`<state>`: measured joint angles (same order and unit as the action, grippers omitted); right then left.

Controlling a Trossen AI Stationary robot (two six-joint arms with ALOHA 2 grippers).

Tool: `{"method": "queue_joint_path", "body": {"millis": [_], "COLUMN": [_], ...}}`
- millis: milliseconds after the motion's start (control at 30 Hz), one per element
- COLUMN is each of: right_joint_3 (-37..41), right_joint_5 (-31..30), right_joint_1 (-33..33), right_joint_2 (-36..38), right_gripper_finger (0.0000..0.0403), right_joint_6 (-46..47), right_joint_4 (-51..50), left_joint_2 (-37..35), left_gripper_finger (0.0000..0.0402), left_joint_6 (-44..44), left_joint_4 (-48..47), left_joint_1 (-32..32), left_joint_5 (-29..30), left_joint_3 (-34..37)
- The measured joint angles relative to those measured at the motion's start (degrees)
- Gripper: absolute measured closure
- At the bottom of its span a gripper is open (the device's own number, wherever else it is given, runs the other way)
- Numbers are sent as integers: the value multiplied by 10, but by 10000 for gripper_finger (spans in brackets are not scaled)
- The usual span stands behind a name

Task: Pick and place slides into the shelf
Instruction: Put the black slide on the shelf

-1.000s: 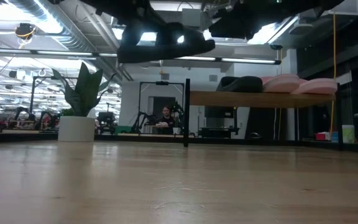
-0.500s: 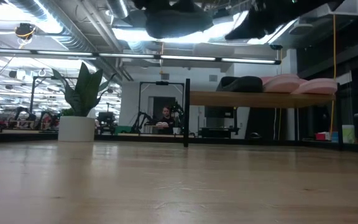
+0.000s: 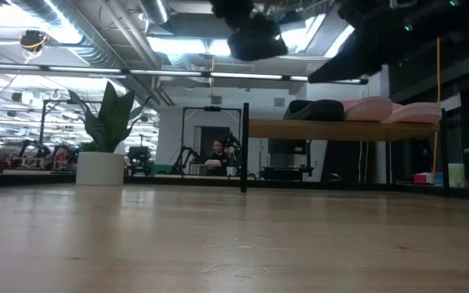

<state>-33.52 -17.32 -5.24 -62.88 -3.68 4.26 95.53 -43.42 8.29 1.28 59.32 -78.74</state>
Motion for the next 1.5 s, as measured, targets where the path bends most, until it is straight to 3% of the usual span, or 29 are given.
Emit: {"method": "queue_joint_path", "body": {"millis": [267,433,700,933,1100,1500], "right_joint_3": [127,167,167,167,167,166], "right_joint_5": [0,0,22,24,24,24], "right_joint_1": [-26,-26,-27,-29,-29,-29], "right_joint_2": [0,0,0,0,0,0], "right_gripper_finger": [401,402,398,396,396,395], "right_joint_6": [12,-2,-6,-4,2,2], "right_joint_4": [208,295,300,302,302,302], "left_joint_2": [28,73,137,175,178,178], "left_gripper_finger": [401,401,401,401,401,401], "left_joint_6": [58,58,54,89,181,309], "left_joint_4": [-7,-26,-60,-150,-207,-313], "left_joint_1": [0,3,26,47,60,89], "left_joint_5": [77,106,107,97,38,-4], "left_joint_3": [-57,-83,-171,-250,-268,-271]}}
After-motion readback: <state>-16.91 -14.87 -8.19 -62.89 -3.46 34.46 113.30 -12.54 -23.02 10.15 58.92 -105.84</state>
